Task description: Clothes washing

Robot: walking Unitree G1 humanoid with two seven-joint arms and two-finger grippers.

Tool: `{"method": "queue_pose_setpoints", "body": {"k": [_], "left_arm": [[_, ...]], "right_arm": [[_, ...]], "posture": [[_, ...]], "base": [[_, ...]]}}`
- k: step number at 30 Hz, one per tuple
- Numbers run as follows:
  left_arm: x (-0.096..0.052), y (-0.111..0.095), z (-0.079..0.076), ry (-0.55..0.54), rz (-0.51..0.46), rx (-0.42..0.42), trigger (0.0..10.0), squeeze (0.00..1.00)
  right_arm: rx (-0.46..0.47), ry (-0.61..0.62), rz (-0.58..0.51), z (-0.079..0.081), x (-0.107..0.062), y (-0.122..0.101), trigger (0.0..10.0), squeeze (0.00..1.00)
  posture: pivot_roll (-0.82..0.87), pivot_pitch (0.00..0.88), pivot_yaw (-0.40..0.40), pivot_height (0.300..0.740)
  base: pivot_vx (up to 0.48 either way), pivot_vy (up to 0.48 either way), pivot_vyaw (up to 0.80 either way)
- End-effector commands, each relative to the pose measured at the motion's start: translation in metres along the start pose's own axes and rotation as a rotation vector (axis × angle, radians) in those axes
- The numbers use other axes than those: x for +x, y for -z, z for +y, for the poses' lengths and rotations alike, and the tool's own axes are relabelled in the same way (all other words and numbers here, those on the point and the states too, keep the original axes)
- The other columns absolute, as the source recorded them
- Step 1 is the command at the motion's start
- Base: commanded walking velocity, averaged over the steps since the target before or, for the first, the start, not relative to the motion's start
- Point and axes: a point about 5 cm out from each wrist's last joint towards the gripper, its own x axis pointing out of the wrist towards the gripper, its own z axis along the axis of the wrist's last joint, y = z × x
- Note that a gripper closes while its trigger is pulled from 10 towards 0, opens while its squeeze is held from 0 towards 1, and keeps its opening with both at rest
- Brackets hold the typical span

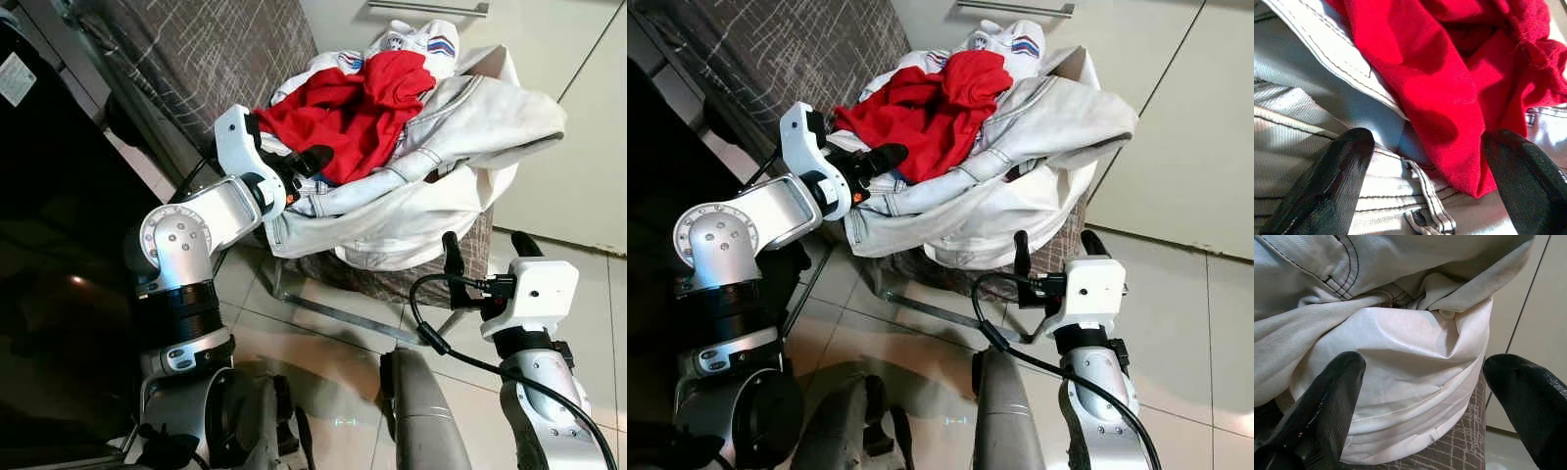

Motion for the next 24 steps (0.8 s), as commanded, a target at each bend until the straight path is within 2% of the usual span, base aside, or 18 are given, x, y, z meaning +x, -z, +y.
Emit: {"method": "queue_pose_setpoints", "body": {"k": [1, 7, 12, 18, 21, 23, 24], "left_arm": [[0.004, 0.009, 0.003, -0.012, 0.015, -0.013, 10.0, 0.0], [0.017, 0.014, 0.006, 0.001, -0.027, -0.015, 10.0, 0.0], [0.024, 0.015, 0.008, -0.004, -0.047, -0.077, 10.0, 0.0], [0.032, 0.018, -0.001, 0.048, -0.068, -0.12, 10.0, 0.0], [0.036, 0.019, -0.006, 0.085, -0.086, -0.159, 10.0, 0.0], [0.04, 0.018, -0.011, 0.122, -0.12, -0.228, 10.0, 0.0], [0.04, 0.018, -0.011, 0.122, -0.12, -0.228, 10.0, 0.0]], "right_arm": [[-0.003, 0.005, 0.001, -0.002, -0.002, -0.002, 10.0, 0.0], [0.0, 0.001, -0.002, 0.0, -0.001, -0.002, 10.0, 0.0], [-0.001, 0.003, -0.002, 0.0, -0.001, -0.002, 10.0, 0.0], [-0.001, 0.003, -0.004, 0.0, -0.001, -0.003, 10.0, 0.0], [-0.001, 0.004, -0.006, 0.0, 0.0, -0.003, 10.0, 0.0], [-0.003, 0.003, -0.008, 0.0, 0.001, -0.003, 10.0, 0.0], [-0.003, 0.003, -0.008, 0.0, 0.001, -0.003, 10.0, 0.0]], "posture": [[-0.32, 0.237, 0.135, 0.655], [-0.32, 0.232, 0.134, 0.655], [-0.33, 0.229, 0.136, 0.655], [-0.33, 0.229, 0.136, 0.655], [-0.33, 0.22, 0.137, 0.655], [-0.33, 0.219, 0.137, 0.655], [-0.33, 0.219, 0.137, 0.655]], "base": [[0.0, 0.0, 0.0], [0.0, 0.0, 0.0], [0.0, 0.0, 0.0], [0.0, 0.0, 0.0], [0.0, 0.0, 0.0], [0.0, 0.0, 0.0], [0.0, 0.0, 0.0]]}}
